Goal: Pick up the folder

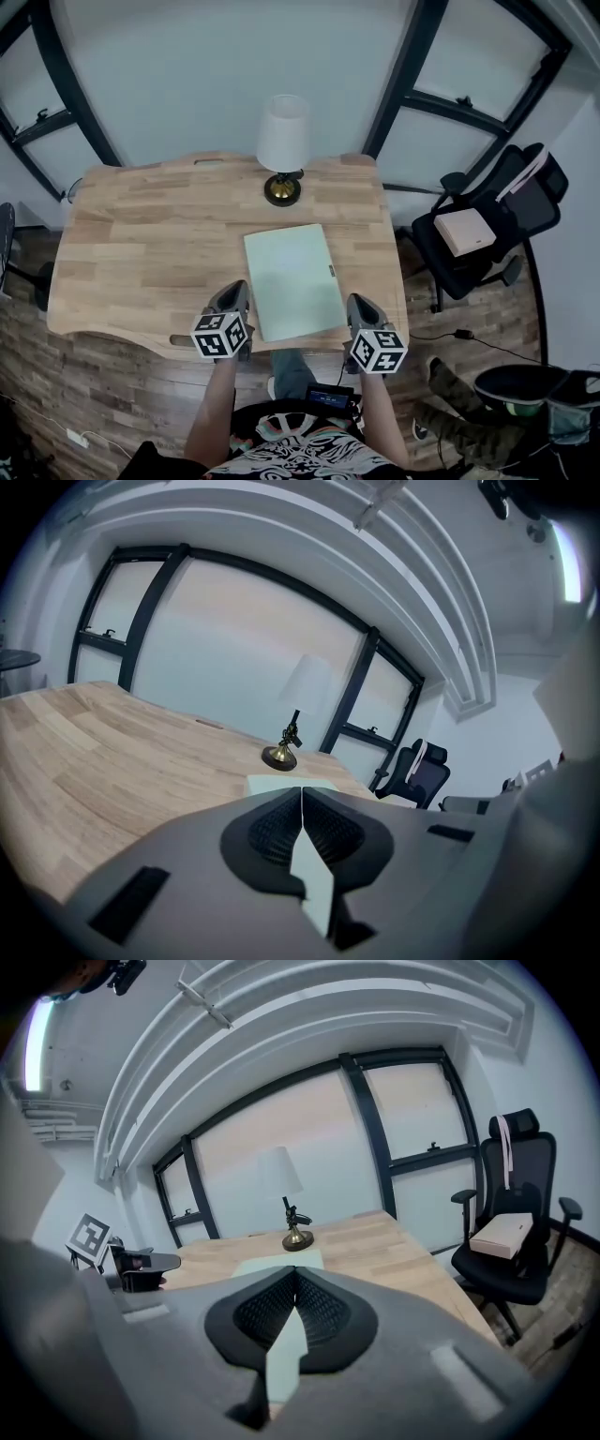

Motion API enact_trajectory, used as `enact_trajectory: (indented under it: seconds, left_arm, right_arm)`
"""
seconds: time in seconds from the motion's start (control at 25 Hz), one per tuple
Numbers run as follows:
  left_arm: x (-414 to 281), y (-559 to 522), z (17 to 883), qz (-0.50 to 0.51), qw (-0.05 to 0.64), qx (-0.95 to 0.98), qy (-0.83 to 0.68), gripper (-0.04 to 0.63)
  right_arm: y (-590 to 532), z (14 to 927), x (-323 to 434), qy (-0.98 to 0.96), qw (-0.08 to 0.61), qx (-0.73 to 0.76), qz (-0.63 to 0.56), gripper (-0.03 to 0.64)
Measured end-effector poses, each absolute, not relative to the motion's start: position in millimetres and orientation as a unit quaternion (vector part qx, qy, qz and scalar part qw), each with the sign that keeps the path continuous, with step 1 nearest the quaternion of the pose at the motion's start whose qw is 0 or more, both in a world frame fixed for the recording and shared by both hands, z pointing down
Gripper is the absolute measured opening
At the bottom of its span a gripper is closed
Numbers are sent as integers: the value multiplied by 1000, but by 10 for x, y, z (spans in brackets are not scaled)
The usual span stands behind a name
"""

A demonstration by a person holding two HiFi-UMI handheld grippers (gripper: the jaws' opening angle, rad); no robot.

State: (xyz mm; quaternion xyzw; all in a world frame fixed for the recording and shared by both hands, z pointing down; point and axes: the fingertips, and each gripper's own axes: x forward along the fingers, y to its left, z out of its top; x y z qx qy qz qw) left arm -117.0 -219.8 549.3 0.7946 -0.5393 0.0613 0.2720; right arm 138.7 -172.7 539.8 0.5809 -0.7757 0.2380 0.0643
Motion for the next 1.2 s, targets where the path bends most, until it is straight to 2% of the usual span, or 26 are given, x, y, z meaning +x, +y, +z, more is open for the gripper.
enact_trajectory:
  seconds: [0.36,0.68,0.8,0.92,1.04,1.2]
  left_arm:
    - [-1083,-2296,5734,76,292,793,-529,8]
    - [-1062,-2391,6048,91,328,783,-520,13]
    - [-1070,-2417,6147,99,339,780,-517,90]
    - [-1059,-2439,6250,107,352,778,-510,117]
    - [-1010,-2446,6384,109,375,773,-501,171]
    - [-983,-2445,6534,97,417,752,-502,198]
  right_arm:
    - [-1921,5603,1310,-784,75,559,261,6]
    - [-2126,5926,1269,-786,101,532,299,33]
    - [-2216,6038,1239,-786,112,519,317,55]
    - [-2354,6108,1235,-781,115,521,324,86]
    - [-2494,6221,1263,-775,125,524,329,149]
    - [-2635,6366,1255,-766,119,514,367,214]
